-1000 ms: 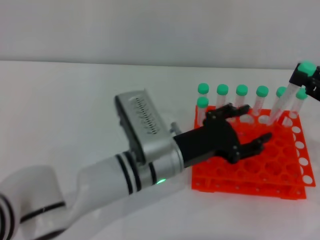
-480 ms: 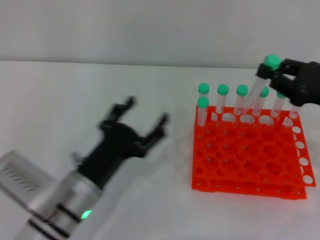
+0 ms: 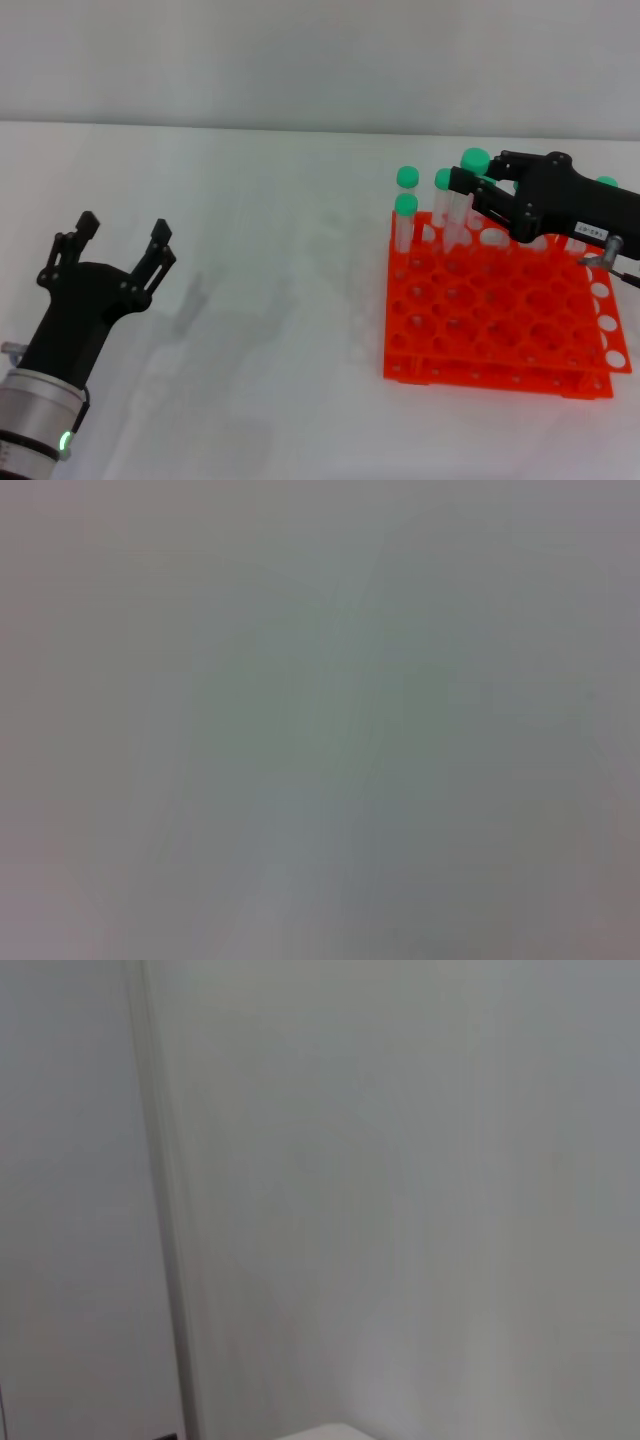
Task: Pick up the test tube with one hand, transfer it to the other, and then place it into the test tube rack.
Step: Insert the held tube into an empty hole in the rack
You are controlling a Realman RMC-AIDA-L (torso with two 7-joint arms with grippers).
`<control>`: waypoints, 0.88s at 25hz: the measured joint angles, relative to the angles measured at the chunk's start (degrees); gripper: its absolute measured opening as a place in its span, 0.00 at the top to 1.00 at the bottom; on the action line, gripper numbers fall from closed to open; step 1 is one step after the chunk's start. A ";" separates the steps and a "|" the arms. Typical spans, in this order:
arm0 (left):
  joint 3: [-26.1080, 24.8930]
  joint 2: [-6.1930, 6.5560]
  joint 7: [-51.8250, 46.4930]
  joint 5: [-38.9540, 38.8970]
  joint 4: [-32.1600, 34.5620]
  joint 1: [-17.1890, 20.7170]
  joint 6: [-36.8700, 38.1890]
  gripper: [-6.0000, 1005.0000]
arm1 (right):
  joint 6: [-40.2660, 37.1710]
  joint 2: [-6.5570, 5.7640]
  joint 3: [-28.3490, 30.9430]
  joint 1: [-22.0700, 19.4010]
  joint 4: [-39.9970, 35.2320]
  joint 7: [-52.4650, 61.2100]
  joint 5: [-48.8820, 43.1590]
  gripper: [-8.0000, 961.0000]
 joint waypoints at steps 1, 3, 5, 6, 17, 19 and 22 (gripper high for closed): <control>0.00 0.01 0.00 -0.31 -0.08 0.14 0.01 0.12 | -0.39 0.00 -0.15 0.44 0.56 -0.51 0.15 0.68; -0.02 0.06 0.00 -0.85 -0.39 0.28 0.02 0.12 | -1.29 0.03 -0.44 0.96 1.09 -1.28 0.39 0.68; -0.02 0.07 0.00 -1.10 -0.64 0.10 -0.07 0.12 | -2.44 0.14 -0.79 1.23 1.27 -1.85 0.80 0.68; -0.01 0.08 0.00 -1.12 -0.64 -0.04 -0.28 0.12 | -3.03 0.17 -0.96 1.34 1.32 -1.93 1.00 0.68; -0.06 0.08 0.06 -1.33 -0.61 -0.58 -0.62 0.12 | -9.44 0.26 -8.02 3.44 4.37 -5.51 7.03 0.66; -0.06 0.08 0.07 -1.45 -0.60 -0.58 -0.62 0.12 | -9.87 0.26 -8.22 3.47 4.38 -5.52 7.19 0.66; -0.07 0.08 0.07 -1.80 -0.61 -0.64 -0.62 0.12 | -10.62 0.26 -8.41 3.50 4.40 -5.53 7.21 0.66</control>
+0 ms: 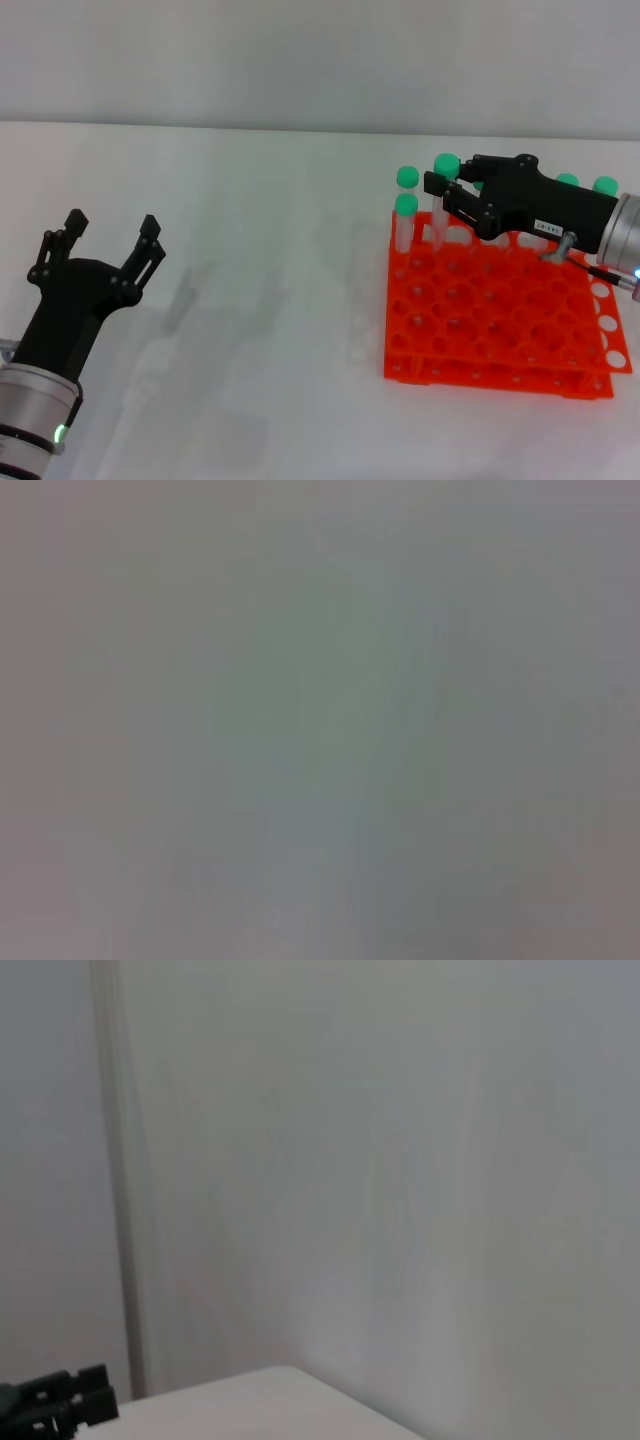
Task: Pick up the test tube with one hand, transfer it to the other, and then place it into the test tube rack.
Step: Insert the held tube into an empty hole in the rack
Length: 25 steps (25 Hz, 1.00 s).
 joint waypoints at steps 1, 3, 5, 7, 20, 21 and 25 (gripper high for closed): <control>0.00 0.00 0.00 -0.22 0.00 -0.04 0.00 0.12 | -0.33 0.00 -0.07 0.00 0.00 0.00 0.00 0.66; 0.00 0.00 0.00 -0.48 0.00 -0.11 0.00 0.12 | -1.12 0.00 -0.33 -0.08 0.00 -0.01 0.02 0.66; 0.01 0.00 0.00 -0.53 -0.03 -0.20 0.01 0.12 | -1.42 0.00 -0.43 -0.18 0.00 -0.02 0.03 0.65; 0.00 0.00 0.00 -0.54 -0.08 -0.32 0.01 0.12 | -1.45 0.00 -0.46 -0.35 0.23 -0.02 0.03 0.65; 0.01 0.08 0.00 -0.64 -0.62 -0.95 0.16 0.12 | -5.10 -0.01 -2.08 -0.17 3.01 -0.90 -0.16 0.63; 0.01 0.09 0.00 -0.64 -0.62 -0.96 0.23 0.12 | -5.10 -0.01 -2.08 -0.17 3.01 -0.90 -0.16 0.63; 0.01 0.08 0.00 -1.00 -0.62 -1.13 0.46 0.12 | -6.54 0.00 -3.98 -0.08 3.01 -1.28 -0.04 0.63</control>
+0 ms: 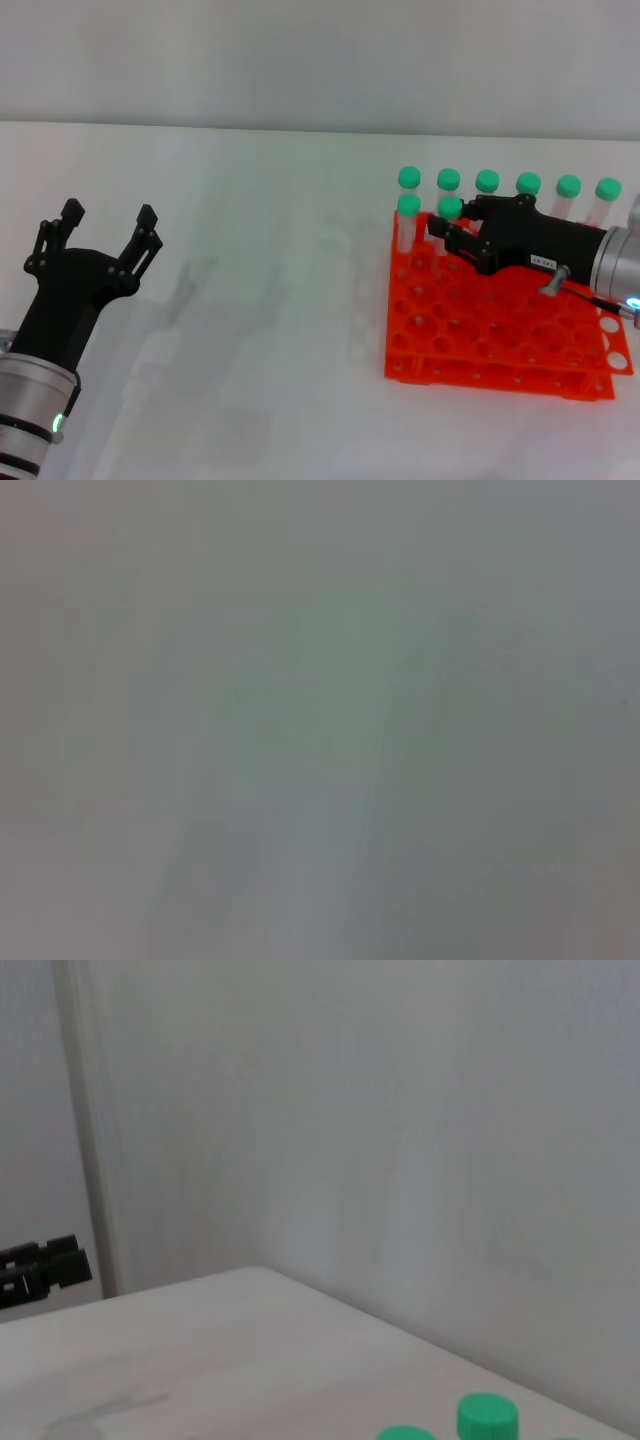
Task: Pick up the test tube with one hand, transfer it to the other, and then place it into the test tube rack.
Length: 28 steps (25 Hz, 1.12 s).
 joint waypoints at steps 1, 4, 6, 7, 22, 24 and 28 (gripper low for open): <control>0.00 0.00 0.00 -0.05 0.00 -0.08 0.00 0.12 | -0.09 0.00 -0.11 -0.01 0.00 0.05 0.01 0.63; 0.00 0.00 0.00 -0.06 0.00 -0.24 0.01 0.12 | 0.00 0.00 -0.22 -0.29 -0.14 0.42 0.04 0.62; 0.00 0.00 0.00 -0.07 0.00 -0.34 0.01 0.12 | 0.61 -0.09 -0.20 -0.63 -0.36 0.56 0.05 0.62; 0.00 0.00 0.00 -0.07 0.00 -0.39 0.01 0.12 | 1.09 -0.15 -0.13 -0.83 -0.47 0.77 0.05 0.62; 0.00 0.00 0.00 -1.41 0.00 -0.54 0.01 0.12 | 10.34 -1.45 6.79 -12.20 -6.80 3.98 0.62 0.17; -0.01 0.00 0.00 -1.68 0.00 -0.55 0.02 0.12 | 10.72 -1.29 13.25 -14.15 -6.51 1.82 0.72 0.17; -0.06 0.00 0.00 -2.31 -0.04 -1.05 0.02 0.12 | 10.45 -0.96 29.08 -16.30 -0.57 -5.92 4.65 0.17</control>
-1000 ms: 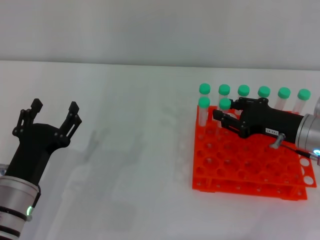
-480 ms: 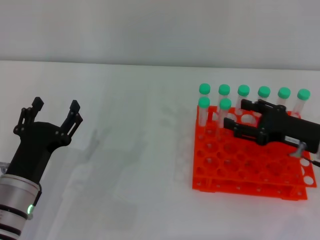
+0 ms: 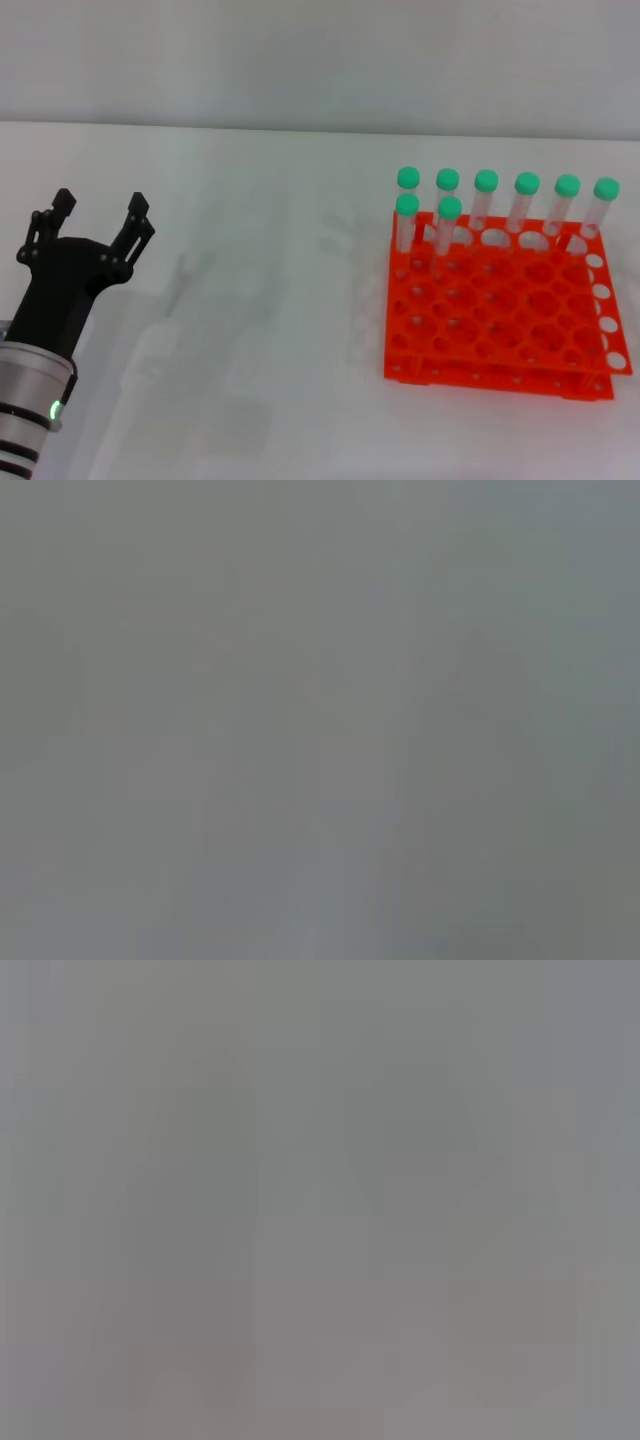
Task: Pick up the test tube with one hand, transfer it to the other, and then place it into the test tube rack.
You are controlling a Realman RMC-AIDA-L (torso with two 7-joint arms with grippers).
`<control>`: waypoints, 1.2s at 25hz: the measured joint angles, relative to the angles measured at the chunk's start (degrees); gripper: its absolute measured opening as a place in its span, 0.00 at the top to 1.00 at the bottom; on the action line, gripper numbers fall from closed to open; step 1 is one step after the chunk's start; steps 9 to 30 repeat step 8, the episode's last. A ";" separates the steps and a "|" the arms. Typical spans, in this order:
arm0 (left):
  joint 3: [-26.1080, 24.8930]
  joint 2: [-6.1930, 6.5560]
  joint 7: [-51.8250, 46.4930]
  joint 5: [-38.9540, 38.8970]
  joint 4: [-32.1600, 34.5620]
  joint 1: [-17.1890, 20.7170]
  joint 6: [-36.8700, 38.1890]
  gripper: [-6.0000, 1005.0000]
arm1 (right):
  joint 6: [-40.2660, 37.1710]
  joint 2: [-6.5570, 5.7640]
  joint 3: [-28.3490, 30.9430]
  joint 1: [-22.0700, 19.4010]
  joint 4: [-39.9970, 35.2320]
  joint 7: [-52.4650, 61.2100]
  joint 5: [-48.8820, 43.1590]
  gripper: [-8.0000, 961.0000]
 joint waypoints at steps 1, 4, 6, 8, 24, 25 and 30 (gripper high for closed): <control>-0.02 0.00 0.00 -0.48 -0.02 -0.17 0.00 0.12 | -0.02 0.00 2.58 -0.08 1.78 -1.87 1.38 0.17; -0.03 0.00 -0.07 -2.26 -0.04 -0.54 0.00 0.12 | -0.07 0.06 12.15 -0.20 8.06 -12.10 6.17 0.17; -0.03 0.00 -0.61 -3.40 -0.04 -0.74 -0.01 0.12 | -0.05 0.10 15.13 -0.28 10.12 -19.51 6.86 0.17; -0.04 0.00 -1.21 -4.02 -0.05 -0.90 -0.01 0.12 | -0.05 0.10 16.70 -0.34 11.60 -26.83 7.00 0.17; -0.04 0.00 -1.21 -4.02 -0.05 -0.90 -0.01 0.12 | -0.05 0.10 16.70 -0.34 11.60 -26.83 7.00 0.17; -0.04 0.00 -1.21 -4.02 -0.05 -0.90 -0.01 0.12 | -0.05 0.10 16.70 -0.34 11.60 -26.83 7.00 0.17; -0.04 0.00 -1.21 -4.02 -0.05 -0.90 -0.01 0.12 | -0.05 0.10 16.70 -0.34 11.60 -26.83 7.00 0.17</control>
